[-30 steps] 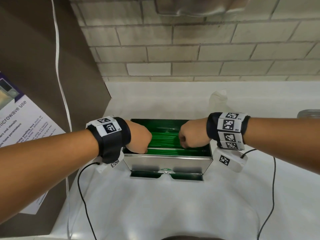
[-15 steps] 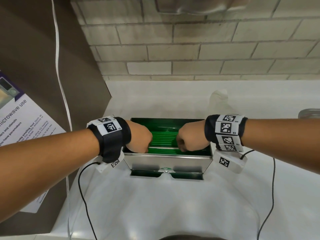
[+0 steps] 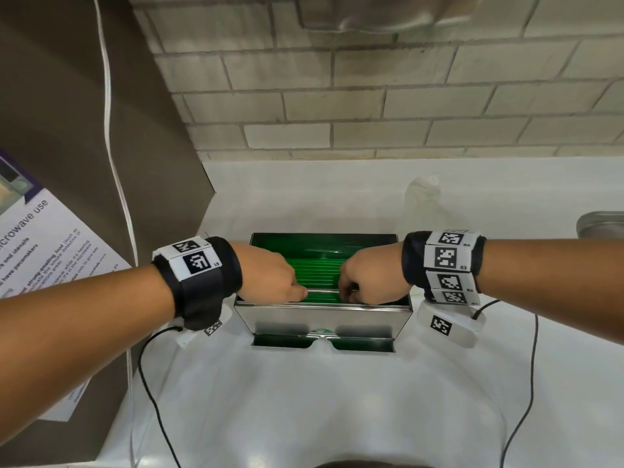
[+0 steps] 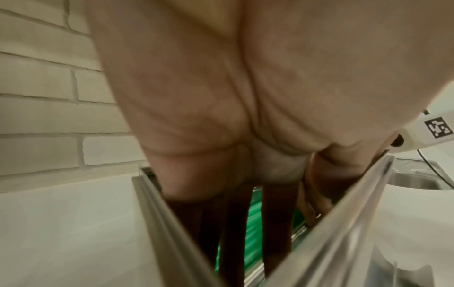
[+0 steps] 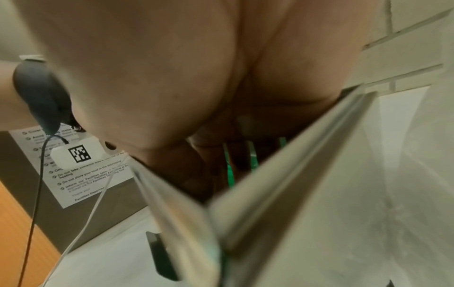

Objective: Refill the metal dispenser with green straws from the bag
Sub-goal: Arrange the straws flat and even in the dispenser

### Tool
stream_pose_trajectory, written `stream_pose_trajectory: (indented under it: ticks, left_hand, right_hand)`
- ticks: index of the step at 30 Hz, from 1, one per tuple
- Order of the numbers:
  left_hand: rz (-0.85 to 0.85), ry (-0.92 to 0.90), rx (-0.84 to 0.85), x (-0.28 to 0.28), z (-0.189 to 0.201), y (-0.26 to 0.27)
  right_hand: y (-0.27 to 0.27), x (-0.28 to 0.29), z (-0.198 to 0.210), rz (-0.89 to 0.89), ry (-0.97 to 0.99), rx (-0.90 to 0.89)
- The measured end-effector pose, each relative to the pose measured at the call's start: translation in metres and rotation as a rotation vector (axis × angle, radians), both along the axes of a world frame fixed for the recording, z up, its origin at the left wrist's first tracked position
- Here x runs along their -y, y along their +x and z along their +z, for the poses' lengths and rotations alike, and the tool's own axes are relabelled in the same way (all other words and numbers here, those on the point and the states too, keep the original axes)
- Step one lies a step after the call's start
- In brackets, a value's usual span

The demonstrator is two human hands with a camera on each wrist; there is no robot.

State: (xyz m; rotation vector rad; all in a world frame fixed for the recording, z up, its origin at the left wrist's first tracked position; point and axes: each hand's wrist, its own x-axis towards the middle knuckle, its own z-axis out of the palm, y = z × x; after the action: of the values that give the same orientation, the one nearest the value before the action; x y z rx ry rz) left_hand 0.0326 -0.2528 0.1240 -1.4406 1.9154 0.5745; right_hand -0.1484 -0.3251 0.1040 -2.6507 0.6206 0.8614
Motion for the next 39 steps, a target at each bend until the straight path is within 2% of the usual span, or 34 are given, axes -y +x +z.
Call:
stream_pose_trajectory:
  ticks: [6,11,14,17,19,25,30,36,39]
  left_hand:
    - [0.054,-0.131,-0.041,0.011,0.000,0.010]
    - [0.074,-0.106,0.007,0.013,-0.008,0.011]
    - [0.075,-0.134,0.004,0.013,-0.011,0.011]
    - [0.051,-0.247,-0.004,0.015,-0.009,0.016]
    - [0.038,-0.282,0.012,0.016,-0.009,0.016]
    - [0.003,-0.146,0.097,0.014,-0.008,0.000]
    - [0.017,-0.159,0.107,0.016,-0.006,-0.003]
    - [0.041,-0.177,0.108,0.019,-0.001,-0.001]
    - [0.045,-0.158,0.109,0.019,-0.001,-0.002]
  right_hand:
    - [0.001,0.010,0.008,-0.108,-0.008,0.092]
    - [0.001,0.010,0.005,-0.055,-0.029,-0.064]
    - [0.000,0.009,0.008,-0.081,-0.018,-0.034]
    - [-0.002,0.014,0.010,-0.098,-0.084,0.020]
    - [-0.002,0.016,0.009,-0.077,-0.171,-0.006]
    - [0.000,0.009,0.009,-0.048,-0.239,-0.113]
    - [-0.002,0.010,0.015,-0.052,-0.317,0.056]
    - [0.002,0.004,0.015,0.037,-0.288,-0.170]
    - [0.003,0.001,0.013,0.057,-0.273,-0.179]
